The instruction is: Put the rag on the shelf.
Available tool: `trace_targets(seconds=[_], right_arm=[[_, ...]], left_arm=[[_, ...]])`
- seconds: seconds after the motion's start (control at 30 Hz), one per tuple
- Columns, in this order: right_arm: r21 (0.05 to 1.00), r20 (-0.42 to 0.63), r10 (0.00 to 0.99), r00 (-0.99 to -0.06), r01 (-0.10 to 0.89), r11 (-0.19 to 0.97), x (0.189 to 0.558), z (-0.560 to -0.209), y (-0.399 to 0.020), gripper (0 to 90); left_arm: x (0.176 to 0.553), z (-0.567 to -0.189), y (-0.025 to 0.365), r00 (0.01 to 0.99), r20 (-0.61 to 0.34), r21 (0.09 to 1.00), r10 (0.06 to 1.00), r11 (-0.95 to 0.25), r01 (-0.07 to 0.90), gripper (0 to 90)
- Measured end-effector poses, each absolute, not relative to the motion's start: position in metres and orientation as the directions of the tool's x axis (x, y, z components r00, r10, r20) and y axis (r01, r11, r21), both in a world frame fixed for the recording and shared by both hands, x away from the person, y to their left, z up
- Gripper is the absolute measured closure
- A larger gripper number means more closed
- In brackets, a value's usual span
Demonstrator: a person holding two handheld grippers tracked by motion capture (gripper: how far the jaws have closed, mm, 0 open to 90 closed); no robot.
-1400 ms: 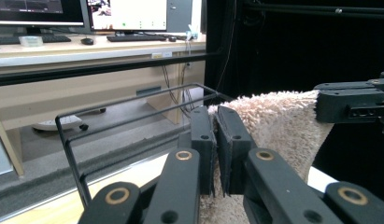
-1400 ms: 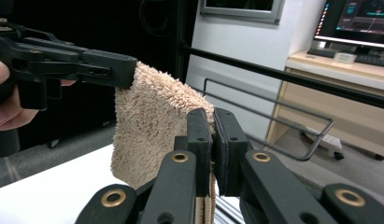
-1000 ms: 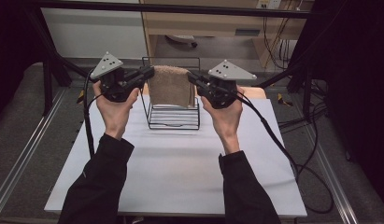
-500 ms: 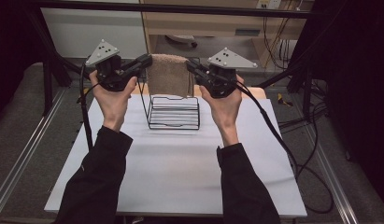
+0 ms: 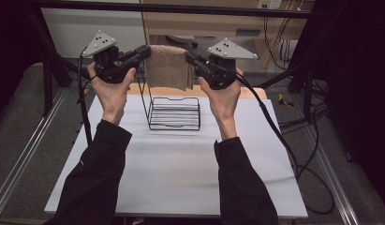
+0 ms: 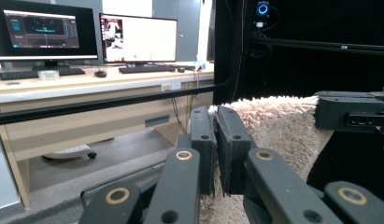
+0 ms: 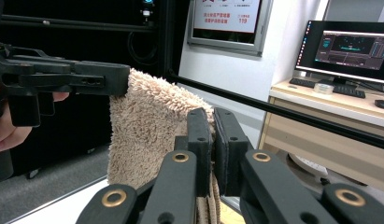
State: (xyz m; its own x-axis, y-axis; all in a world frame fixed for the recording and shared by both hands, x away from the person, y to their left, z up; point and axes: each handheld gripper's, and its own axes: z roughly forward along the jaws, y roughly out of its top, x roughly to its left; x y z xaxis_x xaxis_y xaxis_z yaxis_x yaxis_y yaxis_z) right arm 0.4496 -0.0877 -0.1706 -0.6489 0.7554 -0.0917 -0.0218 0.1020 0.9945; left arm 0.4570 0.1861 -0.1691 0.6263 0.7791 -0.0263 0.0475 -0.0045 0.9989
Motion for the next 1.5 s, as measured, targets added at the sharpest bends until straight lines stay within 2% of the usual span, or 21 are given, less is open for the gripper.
trace_targets(seconds=[0.83, 1.03, 1.5], right_arm=[[0.993, -0.12, 0.771, -0.625, -0.058, 0.107, 0.479, -0.159, -0.088, 86.1], [0.991, -0.134, 0.772, -0.621, -0.062, 0.122, 0.488, -0.158, -0.086, 86.1], [0.987, -0.144, 0.771, -0.62, -0.038, 0.154, 0.505, -0.169, -0.081, 86.0]], left_arm=[[0.482, -0.16, 0.183, 0.615, -0.009, 1.0, 0.789, 0.0, 0.015, 86.0], [0.493, -0.164, 0.185, 0.62, -0.035, 0.999, 0.784, 0.025, 0.025, 86.0], [0.51, -0.179, 0.187, 0.608, -0.021, 0.999, 0.794, -0.006, 0.042, 86.0]])
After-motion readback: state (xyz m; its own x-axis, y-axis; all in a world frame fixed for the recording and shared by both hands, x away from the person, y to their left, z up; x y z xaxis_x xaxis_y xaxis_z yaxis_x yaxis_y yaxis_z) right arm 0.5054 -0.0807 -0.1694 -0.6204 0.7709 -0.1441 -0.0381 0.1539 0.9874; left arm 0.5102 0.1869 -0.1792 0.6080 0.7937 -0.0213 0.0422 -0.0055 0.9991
